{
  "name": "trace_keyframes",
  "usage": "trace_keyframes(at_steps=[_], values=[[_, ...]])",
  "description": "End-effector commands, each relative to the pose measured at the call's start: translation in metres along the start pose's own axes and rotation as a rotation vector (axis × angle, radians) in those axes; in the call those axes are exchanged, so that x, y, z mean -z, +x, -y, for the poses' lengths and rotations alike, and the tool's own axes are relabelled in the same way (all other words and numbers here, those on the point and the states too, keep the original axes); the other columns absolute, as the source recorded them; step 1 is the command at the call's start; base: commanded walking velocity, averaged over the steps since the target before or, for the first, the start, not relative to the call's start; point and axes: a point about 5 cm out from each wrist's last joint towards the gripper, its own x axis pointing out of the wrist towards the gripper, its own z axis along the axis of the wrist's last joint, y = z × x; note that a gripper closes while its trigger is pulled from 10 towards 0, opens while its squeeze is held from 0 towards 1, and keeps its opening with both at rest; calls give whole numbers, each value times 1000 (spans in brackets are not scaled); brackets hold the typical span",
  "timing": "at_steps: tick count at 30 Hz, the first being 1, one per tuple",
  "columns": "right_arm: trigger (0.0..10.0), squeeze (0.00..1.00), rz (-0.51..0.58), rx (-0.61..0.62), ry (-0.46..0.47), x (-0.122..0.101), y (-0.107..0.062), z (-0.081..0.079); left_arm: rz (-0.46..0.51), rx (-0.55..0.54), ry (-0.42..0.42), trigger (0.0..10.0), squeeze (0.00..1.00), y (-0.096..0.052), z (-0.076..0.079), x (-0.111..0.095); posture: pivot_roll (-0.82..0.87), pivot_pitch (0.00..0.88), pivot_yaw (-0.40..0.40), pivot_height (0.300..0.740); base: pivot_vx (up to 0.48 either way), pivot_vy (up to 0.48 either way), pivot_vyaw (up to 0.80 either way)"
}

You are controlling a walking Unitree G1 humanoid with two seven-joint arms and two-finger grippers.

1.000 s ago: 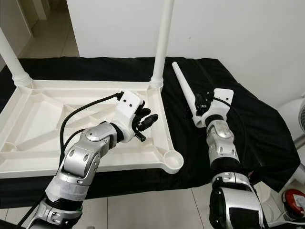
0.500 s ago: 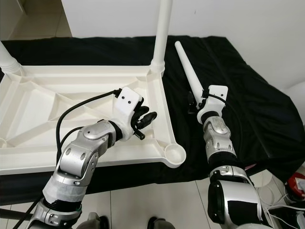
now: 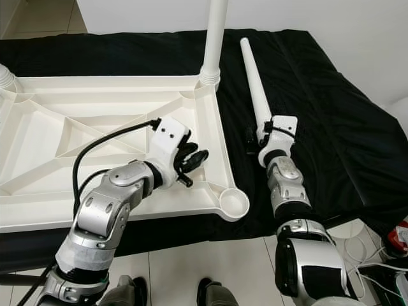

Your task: Building children table

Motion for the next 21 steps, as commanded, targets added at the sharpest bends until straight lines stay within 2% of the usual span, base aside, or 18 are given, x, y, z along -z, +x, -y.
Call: trace_keyframes(at_steps=[1,2,3,4,5,16,21], values=[[10000,0,-30,-3,-8,7,-2,1,-4,-98,5,10000,0,-1,-4,-1,59,232,-27,740,0,0,0],[9569,0,-28,-2,-8,7,-2,1,-3,-99,7,10000,0,-1,-4,-1,59,226,-27,740,0,0,0],[4118,0,-22,0,-7,6,-1,2,-1,-101,10,10000,0,-1,-4,-1,60,222,-28,740,0,0,0],[4118,0,-22,0,-7,6,-1,2,-1,-101,10,10000,0,-1,-4,-1,60,222,-28,740,0,0,0],[0,0,-14,-4,-2,5,-1,2,1,-103,13,10000,0,-1,-4,-2,60,222,-28,740,0,0,0],[0,0,-4,-11,4,5,-3,4,11,-110,26,10000,0,2,-6,-2,52,192,-35,740,0,0,0],[0,0,0,20,46,10,-7,7,7,-124,50,10000,0,2,-10,0,44,151,-46,740,0,0,0]])
